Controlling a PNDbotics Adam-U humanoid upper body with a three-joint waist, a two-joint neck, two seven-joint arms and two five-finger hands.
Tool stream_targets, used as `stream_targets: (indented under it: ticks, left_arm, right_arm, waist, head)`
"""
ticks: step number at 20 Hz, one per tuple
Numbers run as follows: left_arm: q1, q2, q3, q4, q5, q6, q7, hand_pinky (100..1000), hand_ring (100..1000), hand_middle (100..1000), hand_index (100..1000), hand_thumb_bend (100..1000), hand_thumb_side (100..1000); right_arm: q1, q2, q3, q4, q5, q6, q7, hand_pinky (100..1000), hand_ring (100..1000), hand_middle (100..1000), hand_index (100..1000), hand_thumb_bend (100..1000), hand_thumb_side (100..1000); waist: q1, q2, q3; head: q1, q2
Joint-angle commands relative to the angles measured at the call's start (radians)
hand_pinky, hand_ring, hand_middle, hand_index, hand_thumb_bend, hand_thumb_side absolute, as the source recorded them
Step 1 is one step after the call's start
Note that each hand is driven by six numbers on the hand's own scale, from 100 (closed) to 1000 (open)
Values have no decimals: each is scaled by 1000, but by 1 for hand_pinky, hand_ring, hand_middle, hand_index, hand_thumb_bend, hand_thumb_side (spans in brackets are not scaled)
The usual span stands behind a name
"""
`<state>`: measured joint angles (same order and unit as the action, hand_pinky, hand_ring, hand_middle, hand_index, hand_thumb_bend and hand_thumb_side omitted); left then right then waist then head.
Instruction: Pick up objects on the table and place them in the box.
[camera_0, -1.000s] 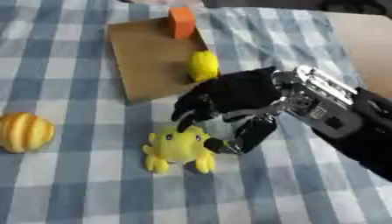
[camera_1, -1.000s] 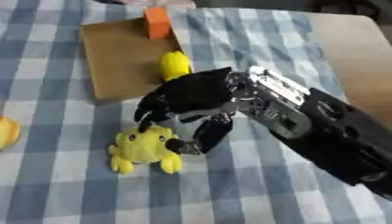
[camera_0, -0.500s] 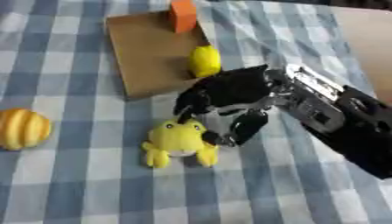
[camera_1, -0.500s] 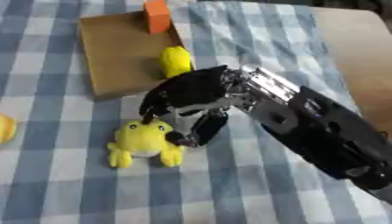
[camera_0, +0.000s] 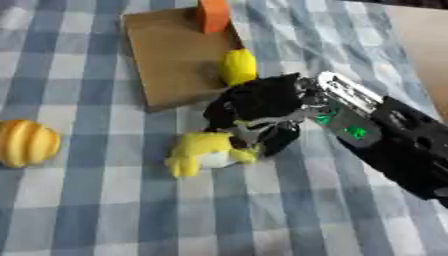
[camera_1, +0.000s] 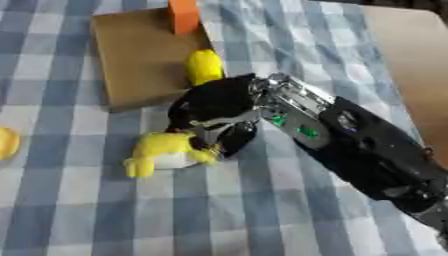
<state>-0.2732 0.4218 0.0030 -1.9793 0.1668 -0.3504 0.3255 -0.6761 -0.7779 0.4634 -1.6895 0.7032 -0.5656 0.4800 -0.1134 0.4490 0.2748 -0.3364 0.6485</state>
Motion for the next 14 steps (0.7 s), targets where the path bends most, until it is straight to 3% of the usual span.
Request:
stream_targets:
  ticks: [1,7,14]
  left_arm:
    - [-9,14,3,-21,-1,-2,2,988,757,707,848,100,653]
    - [-7,16,5,-21,0,-1,4,987,757,707,847,100,650]
    - [-2,20,9,-21,2,-2,6,986,756,708,847,100,644]
  right_arm:
    - [0,-10,7,-5,-9,-5,-52,760,728,457,606,100,252]
    - [19,-23,13,-51,-139,4,-64,739,662,393,539,100,222]
    - [39,-58,-11,-173,-356,93,-1,731,636,355,484,100,206]
  waist:
    - [5,-20,3]
    - [5,-31,-1]
    - [9,-47,-11]
  head:
    - [1,-7]
    - [4,-3]
    - [9,0]
